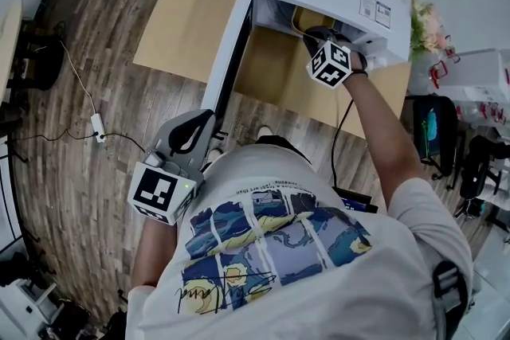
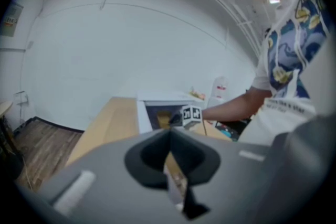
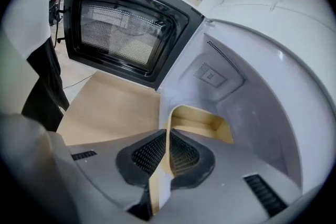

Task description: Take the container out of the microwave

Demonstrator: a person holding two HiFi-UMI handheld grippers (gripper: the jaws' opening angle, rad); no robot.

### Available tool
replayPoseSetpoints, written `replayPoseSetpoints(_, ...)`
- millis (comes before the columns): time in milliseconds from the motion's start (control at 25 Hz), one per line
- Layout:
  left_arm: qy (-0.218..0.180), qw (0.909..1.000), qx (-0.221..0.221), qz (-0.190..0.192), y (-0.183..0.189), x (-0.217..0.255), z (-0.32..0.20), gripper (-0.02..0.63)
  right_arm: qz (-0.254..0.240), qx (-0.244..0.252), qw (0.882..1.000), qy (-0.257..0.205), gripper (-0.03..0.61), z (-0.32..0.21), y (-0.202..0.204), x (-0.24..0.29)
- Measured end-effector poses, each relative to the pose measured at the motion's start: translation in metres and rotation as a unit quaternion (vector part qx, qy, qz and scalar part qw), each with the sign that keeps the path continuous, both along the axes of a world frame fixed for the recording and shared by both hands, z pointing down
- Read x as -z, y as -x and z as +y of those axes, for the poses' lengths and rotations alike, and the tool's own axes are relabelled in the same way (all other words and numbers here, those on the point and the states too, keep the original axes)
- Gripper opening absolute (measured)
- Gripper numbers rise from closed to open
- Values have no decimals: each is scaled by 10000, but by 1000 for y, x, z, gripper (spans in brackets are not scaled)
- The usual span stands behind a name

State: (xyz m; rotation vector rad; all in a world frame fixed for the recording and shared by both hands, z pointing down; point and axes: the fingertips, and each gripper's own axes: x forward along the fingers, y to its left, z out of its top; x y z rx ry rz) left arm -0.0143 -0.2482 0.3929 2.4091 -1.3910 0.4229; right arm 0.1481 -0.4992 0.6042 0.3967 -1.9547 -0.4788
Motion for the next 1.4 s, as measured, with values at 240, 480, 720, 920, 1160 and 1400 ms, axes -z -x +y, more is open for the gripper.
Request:
replayPoseSetpoints(240,-33,9998,-186,13,12,-1,16,9,2,-83,9999,101,20,33,5,5)
replayPoseSetpoints(480,-51,9992,-397,73,24,-4,32,9,-35,-243,9996,167,20,69,8,12)
replayPoseSetpoints(720,-91,9976,-672,101,36,-5,48,9,-46,-318,9993,170,20,113,18,28)
replayPoseSetpoints(920,-140,9960,-867,135,46,-5,64,9,-96,-379,9991,186,20,153,28,43)
replayPoseSetpoints(1160,-127,9933,-1134,169,59,-11,88,9,-162,-488,9985,172,20,204,42,68)
replayPoseSetpoints(1400,-114,9897,-1411,197,67,-17,110,9,-262,-636,9975,169,20,253,56,93)
